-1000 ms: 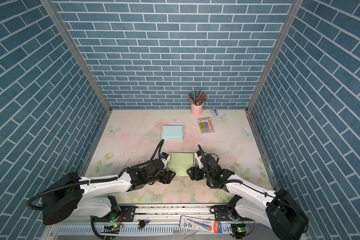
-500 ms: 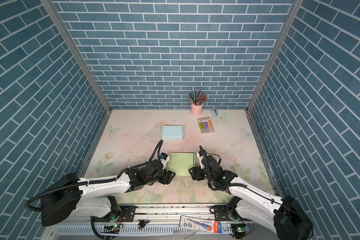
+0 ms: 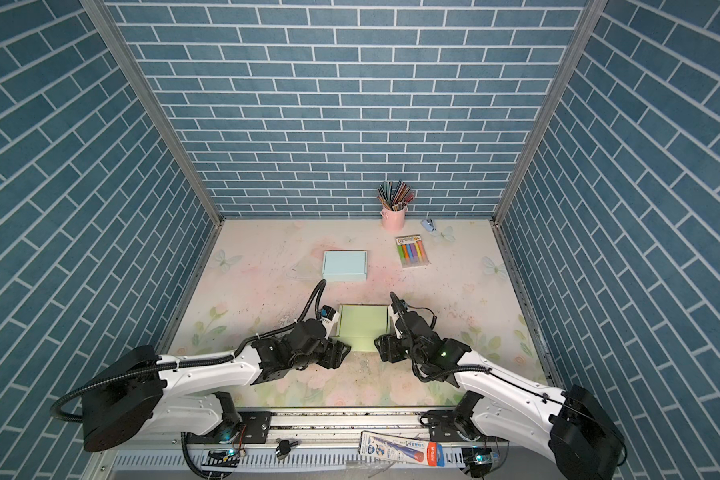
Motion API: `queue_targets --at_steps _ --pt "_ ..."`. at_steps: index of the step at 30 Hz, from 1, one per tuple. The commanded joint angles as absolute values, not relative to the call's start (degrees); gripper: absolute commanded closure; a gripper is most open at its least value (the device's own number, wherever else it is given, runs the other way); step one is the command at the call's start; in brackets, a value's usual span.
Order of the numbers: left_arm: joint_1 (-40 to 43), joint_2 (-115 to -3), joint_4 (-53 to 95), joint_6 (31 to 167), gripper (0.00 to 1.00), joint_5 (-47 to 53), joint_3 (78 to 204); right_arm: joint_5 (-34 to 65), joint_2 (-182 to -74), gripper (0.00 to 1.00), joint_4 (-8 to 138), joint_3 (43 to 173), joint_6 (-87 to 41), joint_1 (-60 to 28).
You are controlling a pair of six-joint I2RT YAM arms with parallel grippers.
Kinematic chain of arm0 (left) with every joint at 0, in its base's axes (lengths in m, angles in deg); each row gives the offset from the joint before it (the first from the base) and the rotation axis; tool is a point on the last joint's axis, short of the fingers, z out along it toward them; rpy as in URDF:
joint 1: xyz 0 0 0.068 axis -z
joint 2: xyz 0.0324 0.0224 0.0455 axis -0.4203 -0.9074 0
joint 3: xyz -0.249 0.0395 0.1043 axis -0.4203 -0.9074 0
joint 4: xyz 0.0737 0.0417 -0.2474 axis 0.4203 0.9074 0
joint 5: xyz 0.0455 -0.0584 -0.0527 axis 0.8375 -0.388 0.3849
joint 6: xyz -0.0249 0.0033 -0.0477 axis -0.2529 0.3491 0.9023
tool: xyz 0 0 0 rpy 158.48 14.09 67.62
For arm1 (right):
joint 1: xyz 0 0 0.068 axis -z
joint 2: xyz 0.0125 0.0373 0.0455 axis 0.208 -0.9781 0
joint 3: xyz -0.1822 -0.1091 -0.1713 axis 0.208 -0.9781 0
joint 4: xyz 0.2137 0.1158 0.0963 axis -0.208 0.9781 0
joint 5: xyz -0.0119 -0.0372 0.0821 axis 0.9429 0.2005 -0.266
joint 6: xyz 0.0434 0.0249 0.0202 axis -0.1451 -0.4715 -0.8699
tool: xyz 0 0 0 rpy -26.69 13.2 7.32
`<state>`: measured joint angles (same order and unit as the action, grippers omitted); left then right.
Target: Fold the paper box
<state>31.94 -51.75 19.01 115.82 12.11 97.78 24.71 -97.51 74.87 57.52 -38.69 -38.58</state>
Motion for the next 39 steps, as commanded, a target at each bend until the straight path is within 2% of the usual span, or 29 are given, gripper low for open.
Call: queue_targets --at_steps 1,24,30,35,39 --pt "31.7 -52.6 17.8 115.4 0.28 12.0 98.1 24.8 -98.7 0.26 74.1 57.5 -39.1 -39.0" --pt "31.6 -55.3 10.0 117.2 0.28 7.7 95.5 16.8 -104.5 0.28 63.3 53.0 -43.0 -39.0" --pt "31.4 -51.6 13.0 116.3 0.28 8.9 96.1 19.6 -102.1 0.28 66.0 53.6 -42.7 -39.0" --pt "26.1 -45.2 16.1 113.7 0.28 6.4 95.4 20.9 -100.3 0.27 66.4 53.3 -42.6 -39.0" --pt "20.8 -44.5 17.4 110.3 0.27 3.9 96.9 20.5 -101.6 0.27 65.4 53.6 -42.6 -39.0"
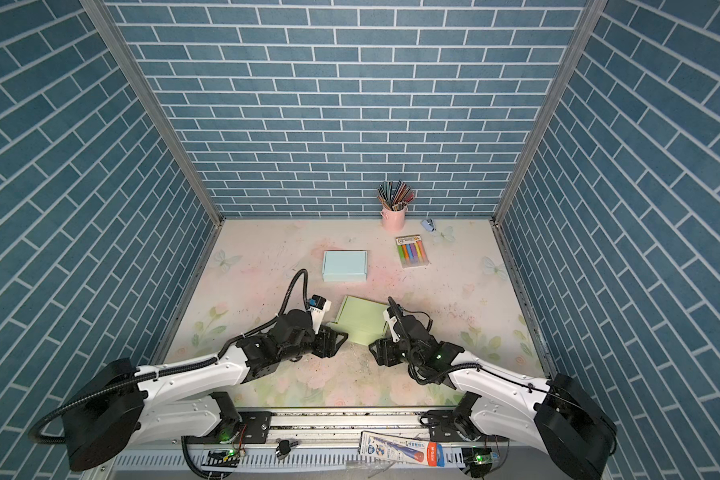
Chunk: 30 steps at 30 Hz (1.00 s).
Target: Fold the paper box
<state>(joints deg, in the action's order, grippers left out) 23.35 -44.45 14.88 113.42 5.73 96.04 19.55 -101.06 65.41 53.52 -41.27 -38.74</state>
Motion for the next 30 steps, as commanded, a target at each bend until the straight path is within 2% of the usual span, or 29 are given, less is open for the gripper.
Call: queue_targets --at_steps 1,6,13,21,24,30 --pt "19.7 -44.9 17.7 109.3 0.27 3.4 97.7 20.3 -102.0 0.27 65.6 53.9 -42.5 -39.0" --pt "16.1 -48.9 17.0 106.0 0.25 0.7 101.0 20.5 -102.7 0.25 65.8 54.7 -42.4 -39.0" --pt "15.1 -55.4 15.2 104.0 0.24 -0.7 103.7 23.1 -102.2 0.21 67.3 55.9 -42.5 -37.5" --pt "13.6 -61.6 11.8 103.6 0.25 -3.2 106.1 10.9 -104.1 0.21 61.3 56.2 -37.7 -24.0" --pt "13.5 -63.3 11.3 103.9 0.29 -4.1 106.7 9.3 -106.8 0.22 60.8 57.9 -35.5 -22.1" --pt "13.6 -64.3 9.3 104.8 0.3 -5.7 106.3 4.8 -114.3 0.24 56.2 59.8 -34.4 -20.1"
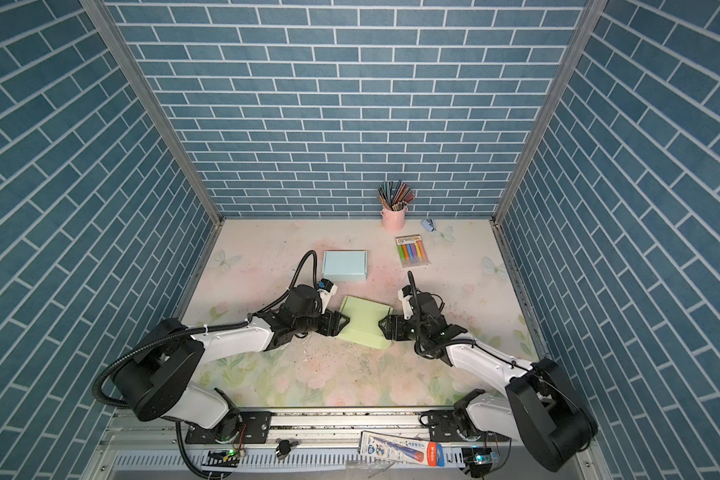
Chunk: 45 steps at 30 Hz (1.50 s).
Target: Fold the paper box
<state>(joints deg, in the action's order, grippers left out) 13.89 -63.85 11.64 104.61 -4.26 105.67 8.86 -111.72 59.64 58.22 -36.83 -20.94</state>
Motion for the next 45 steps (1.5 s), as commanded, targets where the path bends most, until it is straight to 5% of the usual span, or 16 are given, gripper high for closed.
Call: queue_targets --at_steps 1,17,45 --pt "13.7 -64.3 9.1 104.9 0.31 -5.8 106.1 4.5 -115.3 0.24 56.1 60.5 -34.0 -20.1" --pt "18.8 -62.9 5.8 109.3 0.35 -4.9 101.3 3.2 -121.0 0.31 55.4 63.9 -30.8 -20.1" --pt "26.8 -51.5 16.7 113.9 0.3 6.0 98.4 12.5 -100.1 0.26 70.6 55.8 -35.9 -27.9"
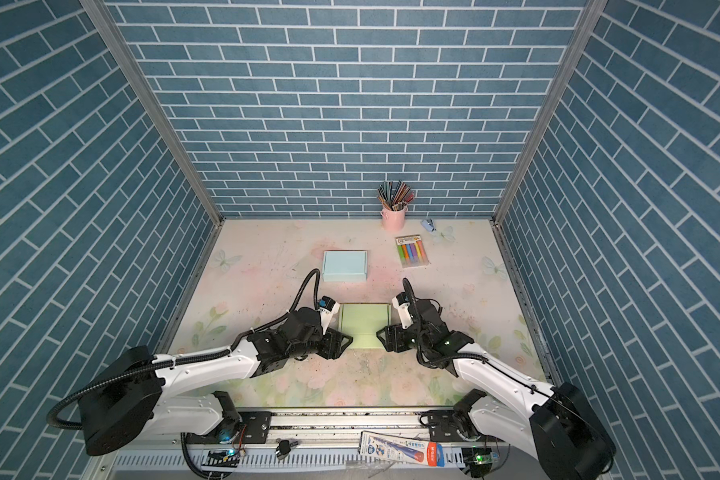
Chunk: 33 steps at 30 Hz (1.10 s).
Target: Fold the paper box
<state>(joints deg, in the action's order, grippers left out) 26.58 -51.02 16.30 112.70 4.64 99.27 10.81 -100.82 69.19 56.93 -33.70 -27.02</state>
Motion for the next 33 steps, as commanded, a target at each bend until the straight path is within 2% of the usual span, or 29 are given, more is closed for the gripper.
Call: queue_targets --at_steps 1,19,33 --pt "27.0 -51.9 16.4 113.8 0.3 5.7 98.4 12.5 -100.1 0.26 70.3 55.7 -36.1 -28.1" --pt "29.1 -56.8 11.9 115.6 0.3 4.2 97.4 11.3 -103.9 0.27 65.1 53.7 -38.5 -30.4" --pt "31.4 -56.0 10.9 117.2 0.31 4.3 98.4 11.6 -103.1 0.27 65.7 55.3 -39.9 -32.6"
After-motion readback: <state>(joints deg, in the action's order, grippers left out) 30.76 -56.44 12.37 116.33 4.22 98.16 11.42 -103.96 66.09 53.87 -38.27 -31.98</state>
